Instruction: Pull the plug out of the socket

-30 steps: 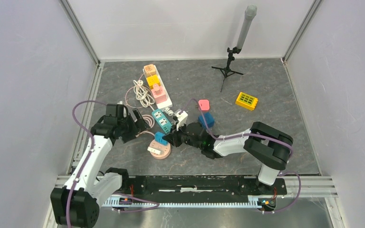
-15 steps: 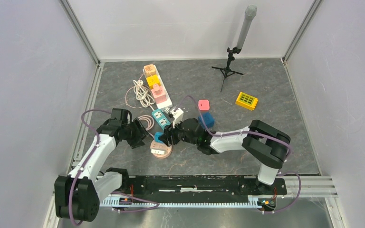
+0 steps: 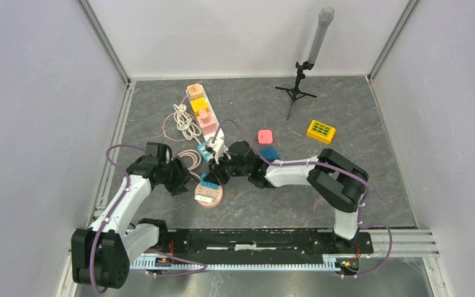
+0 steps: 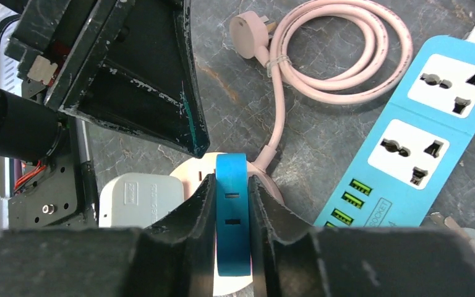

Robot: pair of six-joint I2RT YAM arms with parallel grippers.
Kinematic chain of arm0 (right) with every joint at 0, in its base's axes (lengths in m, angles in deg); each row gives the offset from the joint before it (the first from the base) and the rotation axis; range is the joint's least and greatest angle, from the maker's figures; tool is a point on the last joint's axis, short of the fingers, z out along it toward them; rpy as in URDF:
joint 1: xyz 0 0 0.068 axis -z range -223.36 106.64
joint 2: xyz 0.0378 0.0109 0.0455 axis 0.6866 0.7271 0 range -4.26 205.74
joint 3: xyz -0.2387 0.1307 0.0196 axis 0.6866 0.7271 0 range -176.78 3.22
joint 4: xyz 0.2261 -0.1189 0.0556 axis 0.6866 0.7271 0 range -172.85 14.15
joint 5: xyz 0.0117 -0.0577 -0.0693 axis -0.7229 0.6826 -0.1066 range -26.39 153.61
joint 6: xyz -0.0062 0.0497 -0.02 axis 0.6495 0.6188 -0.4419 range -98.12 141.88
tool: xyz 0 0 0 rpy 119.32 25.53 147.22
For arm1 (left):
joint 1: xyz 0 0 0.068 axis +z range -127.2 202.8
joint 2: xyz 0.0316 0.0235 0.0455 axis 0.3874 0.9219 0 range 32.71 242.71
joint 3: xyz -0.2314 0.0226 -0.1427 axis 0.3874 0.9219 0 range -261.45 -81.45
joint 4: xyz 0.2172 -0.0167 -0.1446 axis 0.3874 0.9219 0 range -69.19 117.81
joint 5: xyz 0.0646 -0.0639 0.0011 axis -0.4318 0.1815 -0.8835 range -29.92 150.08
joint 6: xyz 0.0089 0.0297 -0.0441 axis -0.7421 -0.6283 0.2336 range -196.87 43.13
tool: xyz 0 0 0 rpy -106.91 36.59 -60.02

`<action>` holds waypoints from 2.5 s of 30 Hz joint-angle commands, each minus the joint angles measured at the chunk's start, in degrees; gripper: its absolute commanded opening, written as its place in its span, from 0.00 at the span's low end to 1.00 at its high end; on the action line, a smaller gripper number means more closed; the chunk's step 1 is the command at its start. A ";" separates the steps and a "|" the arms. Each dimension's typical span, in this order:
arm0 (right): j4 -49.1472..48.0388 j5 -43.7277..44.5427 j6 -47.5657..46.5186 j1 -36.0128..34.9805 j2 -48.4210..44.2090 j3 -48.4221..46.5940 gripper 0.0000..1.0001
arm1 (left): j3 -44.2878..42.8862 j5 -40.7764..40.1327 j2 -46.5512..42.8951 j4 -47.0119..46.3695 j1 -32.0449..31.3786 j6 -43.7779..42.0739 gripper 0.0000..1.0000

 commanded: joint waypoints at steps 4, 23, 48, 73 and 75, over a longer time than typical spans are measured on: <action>-6.27 7.68 3.39 -0.77 -0.03 0.92 0.09 | -3.67 -3.43 -2.35 3.91 0.06 0.84 0.61; -11.56 24.95 12.38 -3.73 4.05 -2.70 0.11 | -0.53 -5.56 2.19 0.31 0.11 5.81 0.65; -7.28 10.68 4.21 -2.93 3.44 -3.28 0.45 | 5.54 -11.61 9.42 -3.27 0.09 8.89 0.48; -21.22 -0.51 18.46 0.32 2.81 -0.65 0.00 | 4.91 -10.91 8.96 -2.86 0.09 7.61 0.50; -19.64 0.48 17.03 -0.29 3.12 -1.35 0.00 | 5.13 -10.98 8.75 -2.86 0.11 7.79 0.50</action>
